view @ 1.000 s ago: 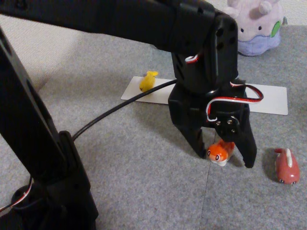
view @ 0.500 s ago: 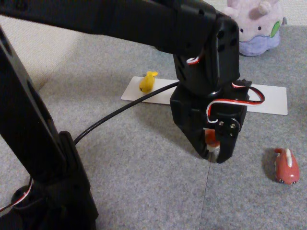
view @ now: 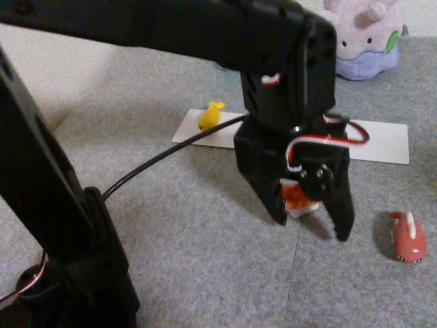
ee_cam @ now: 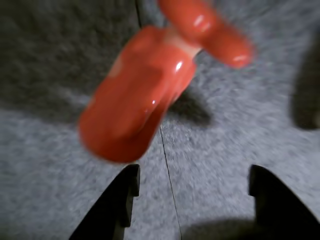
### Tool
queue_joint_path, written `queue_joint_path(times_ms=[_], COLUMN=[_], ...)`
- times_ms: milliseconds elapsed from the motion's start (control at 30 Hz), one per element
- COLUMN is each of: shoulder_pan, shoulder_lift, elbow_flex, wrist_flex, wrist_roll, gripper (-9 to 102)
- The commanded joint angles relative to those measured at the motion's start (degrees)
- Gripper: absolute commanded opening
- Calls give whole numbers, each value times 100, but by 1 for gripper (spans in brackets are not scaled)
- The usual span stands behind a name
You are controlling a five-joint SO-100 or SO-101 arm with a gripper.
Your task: Wooper wants to eat egg sudhi, and Goomy wants to eat shrimp sushi
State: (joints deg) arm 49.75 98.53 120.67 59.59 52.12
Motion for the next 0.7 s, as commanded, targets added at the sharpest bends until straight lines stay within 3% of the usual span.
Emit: queue_joint_path(times_ms=[0,300,667], shoulder_pan=[-176,-791,-773], shoulder_lift=[712,896,176], elbow_flex=[-97,-97,-88], wrist_flex=[62,9,-466], wrist_roll=[334,1696,2030], gripper=[28,28,27])
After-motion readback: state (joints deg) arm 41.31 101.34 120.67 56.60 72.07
